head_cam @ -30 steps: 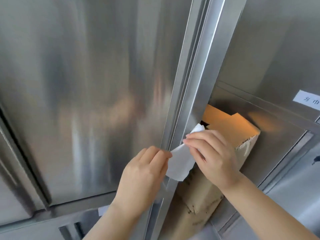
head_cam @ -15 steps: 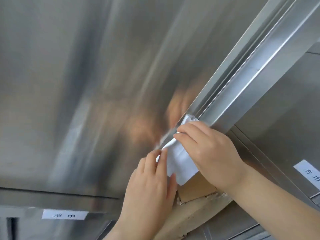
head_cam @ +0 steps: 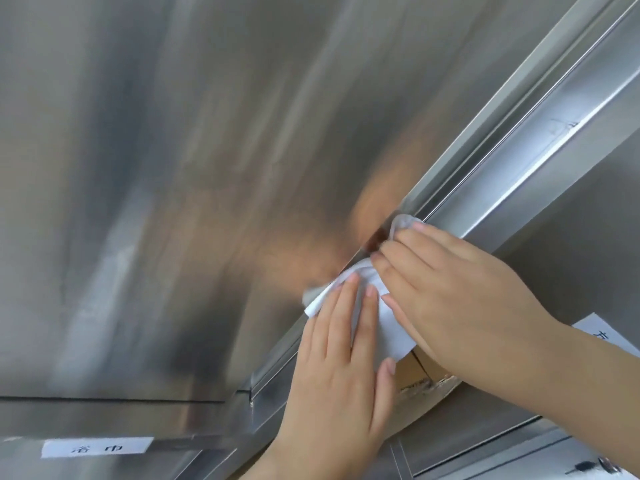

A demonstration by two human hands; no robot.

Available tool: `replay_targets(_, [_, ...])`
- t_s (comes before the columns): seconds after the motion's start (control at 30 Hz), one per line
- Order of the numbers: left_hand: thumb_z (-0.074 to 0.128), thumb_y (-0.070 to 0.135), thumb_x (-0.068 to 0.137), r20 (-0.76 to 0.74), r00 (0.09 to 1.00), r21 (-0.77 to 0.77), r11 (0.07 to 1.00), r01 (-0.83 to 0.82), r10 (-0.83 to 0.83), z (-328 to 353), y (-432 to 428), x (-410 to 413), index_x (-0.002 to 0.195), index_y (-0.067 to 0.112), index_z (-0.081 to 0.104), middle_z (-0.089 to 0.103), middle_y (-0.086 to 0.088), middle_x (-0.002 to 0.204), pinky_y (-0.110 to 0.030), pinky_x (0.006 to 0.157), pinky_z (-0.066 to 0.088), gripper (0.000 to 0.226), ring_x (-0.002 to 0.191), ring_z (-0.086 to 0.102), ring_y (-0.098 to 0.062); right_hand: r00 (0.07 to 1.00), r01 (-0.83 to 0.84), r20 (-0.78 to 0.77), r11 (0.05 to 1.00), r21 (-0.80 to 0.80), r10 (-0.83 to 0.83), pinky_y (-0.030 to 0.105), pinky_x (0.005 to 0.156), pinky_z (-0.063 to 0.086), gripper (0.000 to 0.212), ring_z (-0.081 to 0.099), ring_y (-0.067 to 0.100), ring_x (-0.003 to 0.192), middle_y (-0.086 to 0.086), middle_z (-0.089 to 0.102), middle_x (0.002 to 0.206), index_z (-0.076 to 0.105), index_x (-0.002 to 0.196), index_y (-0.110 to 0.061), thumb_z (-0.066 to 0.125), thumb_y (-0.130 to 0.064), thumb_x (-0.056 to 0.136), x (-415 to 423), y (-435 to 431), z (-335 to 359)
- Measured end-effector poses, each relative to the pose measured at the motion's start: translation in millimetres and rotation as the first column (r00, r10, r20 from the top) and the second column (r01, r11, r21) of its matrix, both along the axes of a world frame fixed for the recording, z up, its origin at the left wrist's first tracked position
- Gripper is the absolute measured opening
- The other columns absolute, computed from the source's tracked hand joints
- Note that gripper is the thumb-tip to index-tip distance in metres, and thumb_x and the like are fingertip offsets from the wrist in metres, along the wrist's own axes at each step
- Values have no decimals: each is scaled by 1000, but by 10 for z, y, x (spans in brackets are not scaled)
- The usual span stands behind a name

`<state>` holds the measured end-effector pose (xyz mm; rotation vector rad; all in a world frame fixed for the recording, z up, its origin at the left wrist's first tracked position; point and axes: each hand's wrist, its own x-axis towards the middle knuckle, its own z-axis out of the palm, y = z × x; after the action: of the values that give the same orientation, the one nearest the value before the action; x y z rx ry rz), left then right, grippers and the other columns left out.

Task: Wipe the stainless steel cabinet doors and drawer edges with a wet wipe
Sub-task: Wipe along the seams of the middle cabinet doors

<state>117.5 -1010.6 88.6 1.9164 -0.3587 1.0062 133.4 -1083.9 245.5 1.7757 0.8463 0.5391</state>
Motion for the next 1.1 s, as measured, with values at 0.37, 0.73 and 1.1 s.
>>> replay_targets(0.37, [38,34,86,-65,981,20,983,-183,184,42,-155,112,136,3,45,43,-9,143,-37,104,30,59,132,34,-22,999,42,-18,998,-50,-43,46,112,19,40,44,40,115,22,55,113,58,114,7,45,-20,88,11,-94,61])
replay_targets(0.73, [26,38,97,-46,993,-6,994,-111,111,-94,-237,128,140,0,36,33,-8,148,-41,109,28,59,136,33,-22,999,38,1,996,-78,-38,46,109,22,49,57,38,101,20,61,102,60,109,6,26,-28,97,64,-77,-29])
replay_targets(1.1, [13,40,98,-220,965,-134,984,115,-143,-657,-189,7,143,-6,26,24,-15,151,-40,109,29,66,140,23,-26,996,-78,-65,886,-458,54,53,107,28,59,34,47,115,27,44,119,53,121,7,23,-37,95,48,-66,-778])
